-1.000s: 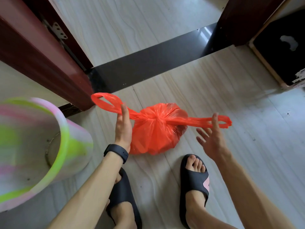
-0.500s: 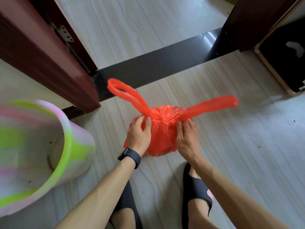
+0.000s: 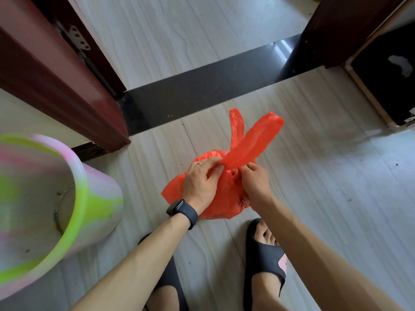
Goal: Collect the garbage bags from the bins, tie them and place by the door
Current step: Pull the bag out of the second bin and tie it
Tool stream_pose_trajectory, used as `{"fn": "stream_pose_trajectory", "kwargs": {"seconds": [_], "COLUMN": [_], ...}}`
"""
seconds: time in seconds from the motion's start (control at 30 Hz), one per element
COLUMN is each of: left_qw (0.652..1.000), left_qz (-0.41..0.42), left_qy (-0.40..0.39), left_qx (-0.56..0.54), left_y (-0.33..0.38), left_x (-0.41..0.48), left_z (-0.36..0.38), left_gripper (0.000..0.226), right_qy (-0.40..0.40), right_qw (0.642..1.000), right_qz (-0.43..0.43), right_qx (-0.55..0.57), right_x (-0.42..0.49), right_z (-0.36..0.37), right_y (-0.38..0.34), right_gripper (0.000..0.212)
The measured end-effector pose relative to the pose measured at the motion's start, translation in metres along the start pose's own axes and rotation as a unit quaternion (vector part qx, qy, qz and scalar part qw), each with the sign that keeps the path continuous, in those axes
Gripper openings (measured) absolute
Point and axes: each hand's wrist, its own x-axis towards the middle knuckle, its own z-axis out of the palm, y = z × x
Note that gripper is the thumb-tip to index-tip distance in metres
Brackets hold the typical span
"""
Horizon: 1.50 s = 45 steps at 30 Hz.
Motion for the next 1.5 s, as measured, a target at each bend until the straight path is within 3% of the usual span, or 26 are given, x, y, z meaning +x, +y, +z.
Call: {"fn": "stream_pose_trajectory", "kwargs": {"seconds": [0.13,0.3,0.4,0.47,0.57,0.67,0.73,0.9,0.97,1.1,1.2,1.33,1.5], "left_qw": [0.995,0.956,0.941,0.960,0.990,0.979,0.972,0.942,0.930,0.921,0.914,0.896,0.893], "left_qz": [0.051,0.198,0.259,0.226,0.094,0.068,0.058,-0.057,-0.070,-0.081,-0.097,-0.170,-0.196], "left_qy": [-0.027,0.007,0.009,-0.013,-0.081,-0.172,-0.211,-0.324,-0.359,-0.382,-0.393,-0.362,-0.347], "left_qx": [0.084,0.218,0.220,0.162,0.068,0.085,0.089,0.067,0.050,-0.001,-0.044,-0.193,-0.210], "left_y": [0.002,0.002,0.007,0.008,0.004,0.003,0.007,0.016,0.018,0.017,0.014,0.018,0.022], "left_x": [0.005,0.006,0.004,0.000,0.002,0.015,0.024,0.042,0.047,0.054,0.058,0.058,0.052], "left_z": [-0.001,0.001,0.007,0.010,0.006,0.000,-0.004,-0.003,-0.002,-0.005,-0.013,-0.014,-0.008], "left_gripper": [0.023,0.018,0.022,0.019,0.024,0.027,0.027,0.022,0.022,0.015,0.015,0.009,0.020], "right_qy": [-0.047,-0.152,-0.063,-0.037,-0.064,-0.090,-0.074,-0.001,-0.058,-0.281,-0.365,-0.350,-0.294], "right_qw": [0.997,0.984,0.993,0.986,0.967,0.965,0.977,0.998,0.992,0.936,0.915,0.935,0.944], "right_qz": [-0.026,0.004,-0.006,0.025,0.111,0.118,0.076,-0.049,0.002,0.082,0.079,-0.003,-0.132], "right_qx": [-0.047,0.089,0.101,0.158,0.222,0.217,0.183,0.027,0.112,0.198,0.154,0.054,-0.069], "right_x": [-0.003,-0.006,0.002,0.005,0.009,0.010,0.010,0.014,0.016,0.017,0.016,0.017,0.011], "right_z": [-0.001,-0.012,-0.011,-0.012,-0.018,-0.024,-0.026,-0.034,-0.038,-0.056,-0.065,-0.068,-0.067], "right_y": [-0.002,0.003,0.004,0.001,0.001,0.004,0.006,0.012,0.010,0.009,0.012,0.007,0.006], "right_gripper": [0.024,0.024,0.033,0.024,0.031,0.043,0.038,0.043,0.037,0.039,0.038,0.027,0.008]}}
